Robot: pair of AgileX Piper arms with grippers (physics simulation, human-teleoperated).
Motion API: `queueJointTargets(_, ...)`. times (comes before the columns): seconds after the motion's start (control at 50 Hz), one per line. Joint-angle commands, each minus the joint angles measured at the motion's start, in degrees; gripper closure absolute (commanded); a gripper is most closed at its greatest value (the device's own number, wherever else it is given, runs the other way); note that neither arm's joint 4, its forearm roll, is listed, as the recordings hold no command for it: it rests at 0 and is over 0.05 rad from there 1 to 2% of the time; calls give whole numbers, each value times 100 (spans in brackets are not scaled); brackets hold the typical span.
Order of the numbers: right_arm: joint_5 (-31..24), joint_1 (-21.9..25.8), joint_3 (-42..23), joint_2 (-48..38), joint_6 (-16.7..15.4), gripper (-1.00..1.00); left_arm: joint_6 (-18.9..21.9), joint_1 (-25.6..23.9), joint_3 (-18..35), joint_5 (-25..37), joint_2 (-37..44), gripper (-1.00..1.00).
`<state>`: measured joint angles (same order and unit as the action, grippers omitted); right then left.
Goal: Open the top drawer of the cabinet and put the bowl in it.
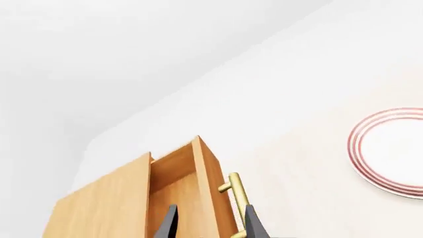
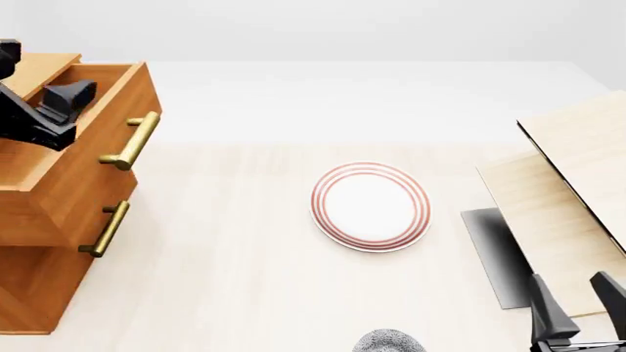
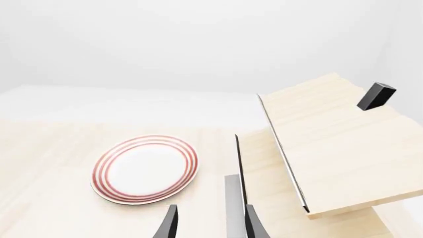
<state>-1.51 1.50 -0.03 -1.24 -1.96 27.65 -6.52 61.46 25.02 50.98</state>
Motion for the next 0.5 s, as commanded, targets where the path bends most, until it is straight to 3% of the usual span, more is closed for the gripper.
queueJointTargets(0.02, 2, 1, 2, 2, -7, -100, -832, 247, 895, 783, 533, -100)
queueJointTargets(0.1, -11, 3, 2, 13, -10, -100, -1039, 433, 1135, 1121, 598, -100)
queueJointTargets(0.14, -16, 4, 2, 16, -11, -100, -1497, 171, 1447, 1265, 848, -100)
queueJointTargets(0.18, -16, 4, 2, 12, -10, -100, -1623, 158, 1591, 1400, 950, -100)
queueJointTargets(0.2, -16, 4, 2, 12, -10, -100, -1623, 158, 1595, 1402, 951, -100)
queueJointTargets(0.22, -17, 5, 2, 15, -12, -100, -1511, 495, 1558, 1544, 859, -100)
queueJointTargets(0.34, -18, 6, 2, 8, -13, -100, -1610, 562, 1789, 1834, 973, -100)
queueJointTargets(0.42, -24, 7, 2, 12, -14, -100, -1937, 582, 1972, 2104, 1116, -100)
queueJointTargets(0.5, -30, 9, 2, 19, -17, -100, -1915, 688, 2108, 2292, 1159, -100)
